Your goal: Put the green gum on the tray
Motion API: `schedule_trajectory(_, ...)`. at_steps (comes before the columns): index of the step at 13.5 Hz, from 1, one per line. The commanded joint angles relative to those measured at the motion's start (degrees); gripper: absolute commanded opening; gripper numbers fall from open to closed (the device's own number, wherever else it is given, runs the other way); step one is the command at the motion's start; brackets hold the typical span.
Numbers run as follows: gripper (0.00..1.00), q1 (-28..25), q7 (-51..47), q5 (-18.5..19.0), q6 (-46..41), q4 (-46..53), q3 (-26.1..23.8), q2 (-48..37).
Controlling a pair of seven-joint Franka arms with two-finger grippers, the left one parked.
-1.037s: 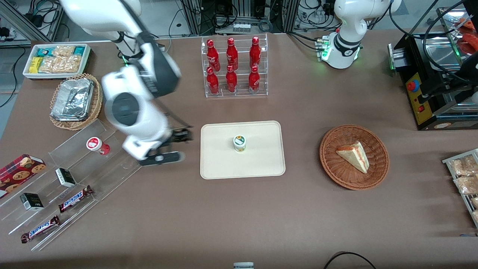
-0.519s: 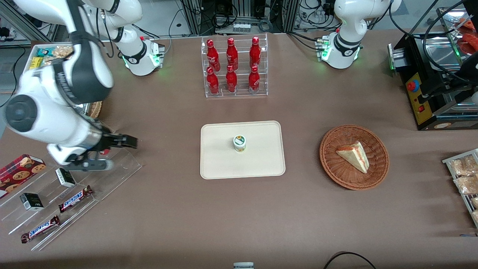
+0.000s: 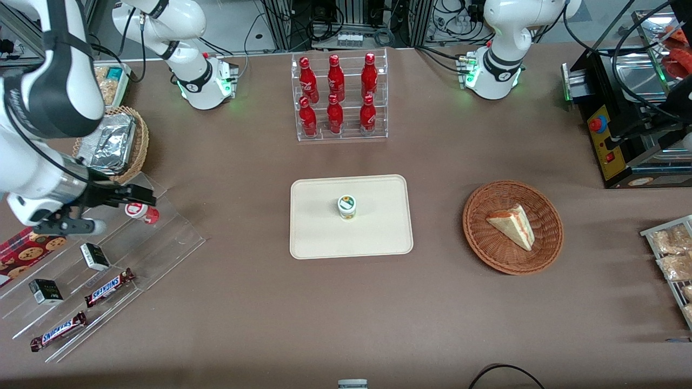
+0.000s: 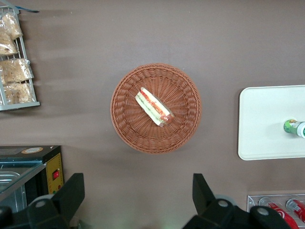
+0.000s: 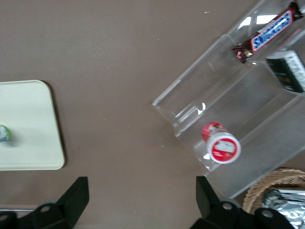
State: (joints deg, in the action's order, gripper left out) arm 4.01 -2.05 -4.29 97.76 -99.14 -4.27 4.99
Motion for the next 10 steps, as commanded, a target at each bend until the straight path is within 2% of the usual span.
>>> schedule_trajectory(1,1.0,1.9,2.7,1.6,-2.0,-2.9,-1.0,-3.8)
schedule_trajectory(5,1.0,0.7,2.3,3.2,-6.9,-1.9,-0.6,-5.1)
schedule_trajectory(8,1.0,-3.9,2.3,3.1,-7.6,-1.4,4.2,-5.3)
schedule_trajectory(10,1.0,-4.1,1.8,2.7,-7.6,-1.5,4.4,-5.1)
